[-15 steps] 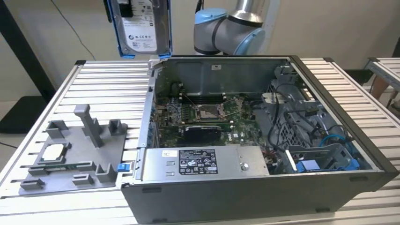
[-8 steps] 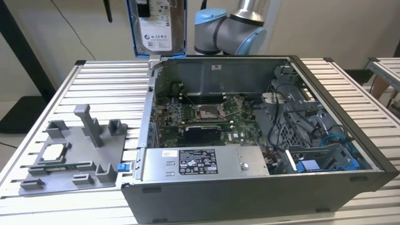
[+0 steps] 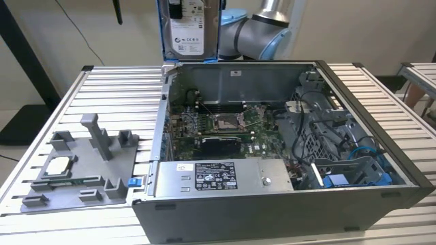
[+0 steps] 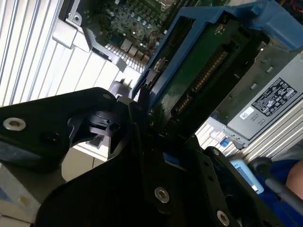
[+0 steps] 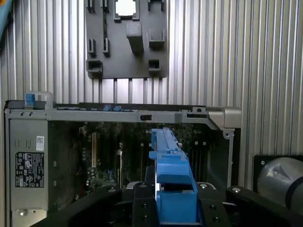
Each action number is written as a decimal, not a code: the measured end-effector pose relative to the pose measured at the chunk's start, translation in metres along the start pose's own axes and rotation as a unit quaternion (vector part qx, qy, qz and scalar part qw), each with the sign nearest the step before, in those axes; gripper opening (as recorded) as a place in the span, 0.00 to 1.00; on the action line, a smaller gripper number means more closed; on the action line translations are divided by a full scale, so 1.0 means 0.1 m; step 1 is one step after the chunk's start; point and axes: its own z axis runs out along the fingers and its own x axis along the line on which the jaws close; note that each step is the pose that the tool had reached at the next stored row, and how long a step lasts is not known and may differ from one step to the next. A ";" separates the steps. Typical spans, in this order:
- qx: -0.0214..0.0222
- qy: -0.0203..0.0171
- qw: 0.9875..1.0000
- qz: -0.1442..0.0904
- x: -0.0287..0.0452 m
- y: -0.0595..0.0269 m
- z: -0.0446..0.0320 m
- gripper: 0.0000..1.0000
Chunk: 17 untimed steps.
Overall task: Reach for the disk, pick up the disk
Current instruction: 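Pick up the disk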
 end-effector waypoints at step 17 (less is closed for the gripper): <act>-0.001 0.000 1.000 -0.002 -0.003 -0.775 -0.016 0.00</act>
